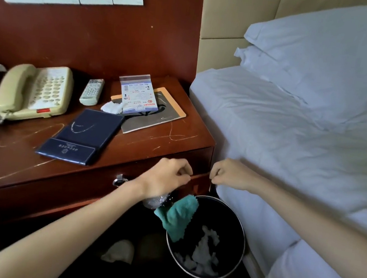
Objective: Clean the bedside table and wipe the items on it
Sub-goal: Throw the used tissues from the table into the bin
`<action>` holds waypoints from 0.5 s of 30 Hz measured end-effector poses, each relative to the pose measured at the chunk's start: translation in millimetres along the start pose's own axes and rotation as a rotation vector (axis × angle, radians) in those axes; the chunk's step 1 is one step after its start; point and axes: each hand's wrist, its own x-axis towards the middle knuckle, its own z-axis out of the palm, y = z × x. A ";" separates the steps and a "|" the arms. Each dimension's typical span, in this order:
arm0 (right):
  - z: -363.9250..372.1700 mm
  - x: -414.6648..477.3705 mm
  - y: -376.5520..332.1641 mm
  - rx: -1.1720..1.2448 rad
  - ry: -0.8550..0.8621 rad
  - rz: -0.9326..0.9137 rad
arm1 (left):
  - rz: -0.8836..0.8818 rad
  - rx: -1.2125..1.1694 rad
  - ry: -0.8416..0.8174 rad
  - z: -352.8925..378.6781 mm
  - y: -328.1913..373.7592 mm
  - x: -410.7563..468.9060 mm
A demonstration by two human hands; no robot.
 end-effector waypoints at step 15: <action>-45.5 64.8 -131.2 0.216 0.141 -0.234 | -0.021 0.242 0.312 -144.2 -40.2 -3.1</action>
